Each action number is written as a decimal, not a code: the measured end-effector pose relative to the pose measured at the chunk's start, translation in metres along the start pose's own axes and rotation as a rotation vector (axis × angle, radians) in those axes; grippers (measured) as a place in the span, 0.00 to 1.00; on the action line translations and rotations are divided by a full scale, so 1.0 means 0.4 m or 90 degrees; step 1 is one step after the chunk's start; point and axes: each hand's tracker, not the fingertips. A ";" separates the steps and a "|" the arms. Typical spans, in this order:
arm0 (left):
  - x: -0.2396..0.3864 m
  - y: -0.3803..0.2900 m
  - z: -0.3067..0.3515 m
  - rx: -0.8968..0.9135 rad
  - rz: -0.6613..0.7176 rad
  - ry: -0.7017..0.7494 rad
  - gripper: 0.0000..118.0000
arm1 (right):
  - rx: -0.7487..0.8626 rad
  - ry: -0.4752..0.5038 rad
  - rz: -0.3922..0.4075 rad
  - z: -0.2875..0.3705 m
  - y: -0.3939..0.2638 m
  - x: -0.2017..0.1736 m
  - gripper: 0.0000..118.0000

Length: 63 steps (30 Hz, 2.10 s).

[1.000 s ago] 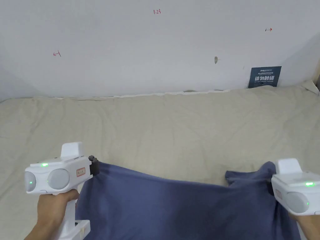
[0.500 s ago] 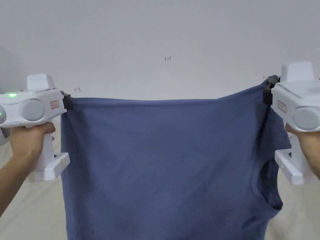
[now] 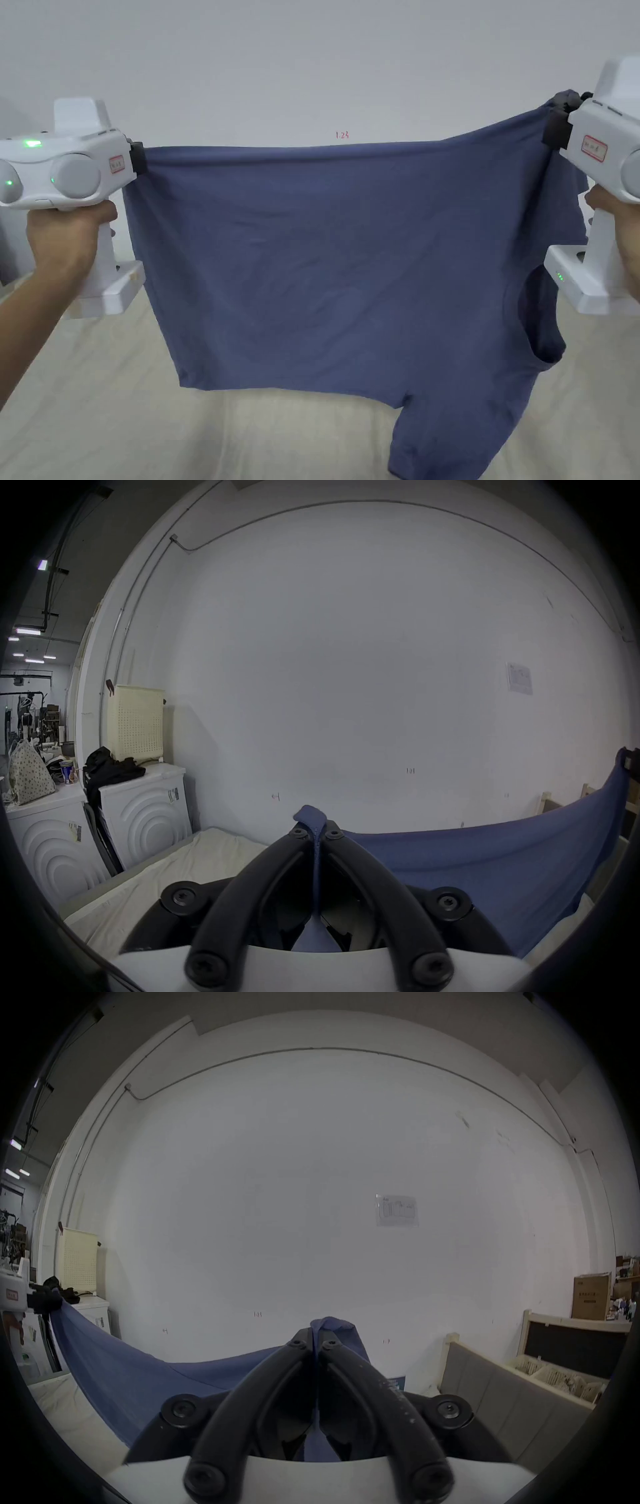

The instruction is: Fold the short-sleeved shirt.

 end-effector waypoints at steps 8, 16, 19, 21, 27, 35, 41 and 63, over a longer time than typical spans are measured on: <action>0.008 -0.334 -0.059 -0.141 -0.012 -0.017 0.02 | -0.148 0.017 -0.015 -0.103 -0.344 0.038 0.03; -0.038 -0.685 0.056 -0.285 0.005 -0.025 0.02 | -0.302 0.026 -0.097 0.060 -0.664 0.042 0.03; -0.078 -0.790 0.148 -0.329 0.003 -0.019 0.02 | -0.351 0.037 -0.105 0.175 -0.751 0.040 0.03; -0.108 -0.845 0.219 -0.360 0.009 -0.010 0.02 | -0.383 0.051 -0.114 0.244 -0.809 0.060 0.03; -0.170 -0.956 0.451 -0.424 -0.013 -0.007 0.02 | -0.452 0.052 -0.139 0.506 -0.908 0.068 0.03; -0.191 -0.948 0.699 -0.473 -0.023 0.000 0.02 | -0.519 0.052 -0.118 0.788 -0.954 0.067 0.03; -0.206 -1.015 0.799 -0.513 -0.031 0.009 0.02 | -0.568 0.034 -0.135 0.921 -0.997 0.044 0.03; -0.083 -0.642 0.856 -0.160 -0.020 -0.018 0.97 | -0.247 -0.021 -0.024 0.812 -0.567 -0.110 0.97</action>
